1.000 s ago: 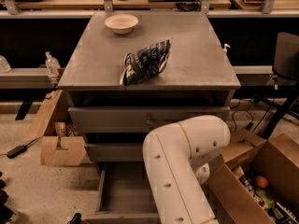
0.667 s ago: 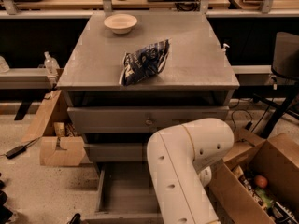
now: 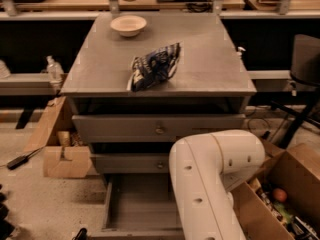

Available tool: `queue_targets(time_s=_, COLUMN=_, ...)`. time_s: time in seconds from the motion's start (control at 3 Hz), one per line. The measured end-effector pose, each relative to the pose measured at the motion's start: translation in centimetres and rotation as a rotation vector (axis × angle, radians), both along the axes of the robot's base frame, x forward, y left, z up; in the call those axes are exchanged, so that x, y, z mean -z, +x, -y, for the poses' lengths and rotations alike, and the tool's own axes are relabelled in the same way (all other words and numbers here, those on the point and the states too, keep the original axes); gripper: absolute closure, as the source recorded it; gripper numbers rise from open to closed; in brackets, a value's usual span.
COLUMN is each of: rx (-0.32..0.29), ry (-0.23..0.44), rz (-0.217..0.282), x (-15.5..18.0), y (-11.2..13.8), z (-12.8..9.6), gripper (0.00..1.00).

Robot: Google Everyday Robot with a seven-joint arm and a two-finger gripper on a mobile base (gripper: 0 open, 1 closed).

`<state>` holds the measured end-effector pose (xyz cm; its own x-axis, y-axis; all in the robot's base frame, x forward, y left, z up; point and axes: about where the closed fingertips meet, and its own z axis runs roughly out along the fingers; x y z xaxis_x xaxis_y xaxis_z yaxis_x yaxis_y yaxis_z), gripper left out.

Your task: Open bottom drawer

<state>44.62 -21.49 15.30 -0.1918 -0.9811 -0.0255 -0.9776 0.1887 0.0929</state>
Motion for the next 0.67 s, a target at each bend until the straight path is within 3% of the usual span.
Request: queue_targets(time_s=0.67, rx=0.000, ry=0.000, rz=0.000, x=0.00, y=0.62, z=-0.07, gripper=1.00)
